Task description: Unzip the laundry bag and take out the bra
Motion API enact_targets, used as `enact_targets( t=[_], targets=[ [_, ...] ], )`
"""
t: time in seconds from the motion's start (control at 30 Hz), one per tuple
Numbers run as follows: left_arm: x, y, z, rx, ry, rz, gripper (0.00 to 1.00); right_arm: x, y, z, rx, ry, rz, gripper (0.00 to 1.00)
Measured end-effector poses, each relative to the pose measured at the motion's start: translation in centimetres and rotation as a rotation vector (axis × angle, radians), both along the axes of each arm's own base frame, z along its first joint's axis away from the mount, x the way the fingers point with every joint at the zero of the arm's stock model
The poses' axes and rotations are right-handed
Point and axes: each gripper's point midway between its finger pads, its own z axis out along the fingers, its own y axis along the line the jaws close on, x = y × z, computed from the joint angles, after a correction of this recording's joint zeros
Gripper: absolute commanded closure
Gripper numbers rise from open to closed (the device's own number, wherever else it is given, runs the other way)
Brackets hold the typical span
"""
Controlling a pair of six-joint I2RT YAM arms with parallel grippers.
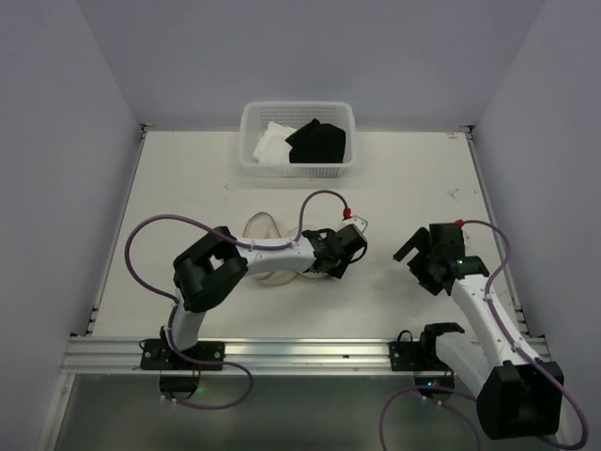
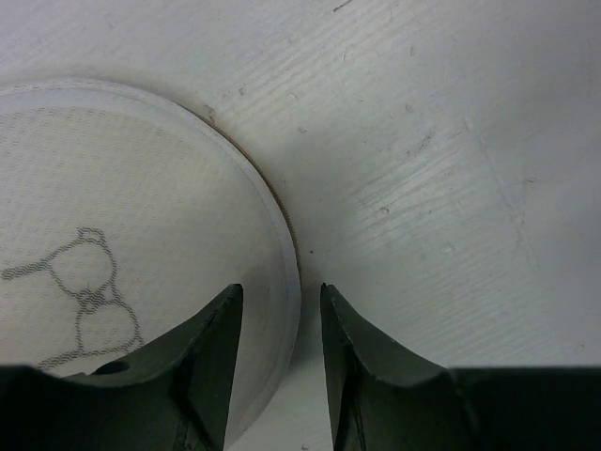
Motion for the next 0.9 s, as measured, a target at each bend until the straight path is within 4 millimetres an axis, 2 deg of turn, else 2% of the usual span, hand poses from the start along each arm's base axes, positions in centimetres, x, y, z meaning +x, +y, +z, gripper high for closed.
enact_targets(
  t=[0.13,0.17,0.23,0.3,0.43,0.5,0.6,0.77,0.83,0.9],
  targets=[
    [0.0,-0.3,-0.9,0.012,0.008,-0.003,0.72,0.2,0.1,0.0,0.006,-0.003,0.004,0.01],
    [0.0,-0.3,-1.0,0.014,0.008,-0.005,0.8,0.2,0.1,0.0,0.007,-0.003,0.004,0.01],
    [0.0,-0.4,-1.0,0.015,0.005,-0.003,0.87,0.2,0.2,0.0,0.011,-0.004,0.007,0.01],
    [0.1,-0.4,-1.0,0.014,0.004,-0.003,0.99,0.2,0.3,0.0,0.014,-0.004,0.01,0.01],
    [0.1,-0.7,-0.5,0.01,0.01,-0.009,1.0,0.3,0.4,0.0,0.015,-0.007,0.017,0.01],
    [0.1,-1.2,0.3,-0.006,0.012,-0.012,1.0,0.3,0.4,0.1,0.014,-0.01,0.023,0.01],
    [0.5,-2.6,3.2,-0.076,-0.006,-0.024,1.0,0.4,0.4,0.3,0.01,-0.026,0.036,0.01],
    [1.4,-3.6,12.6,-0.323,-0.053,-0.03,1.0,1.0,1.2,1.6,0.038,-0.095,0.086,0.01],
    [2.4,-3.1,16.1,-0.442,-0.075,-0.013,1.0,1.2,1.6,2.1,0.049,-0.119,0.111,0.02],
    [3.6,-1.4,18.7,-0.547,-0.091,0.019,1.0,1.4,2.0,2.6,0.062,-0.143,0.14,0.02]
  ],
)
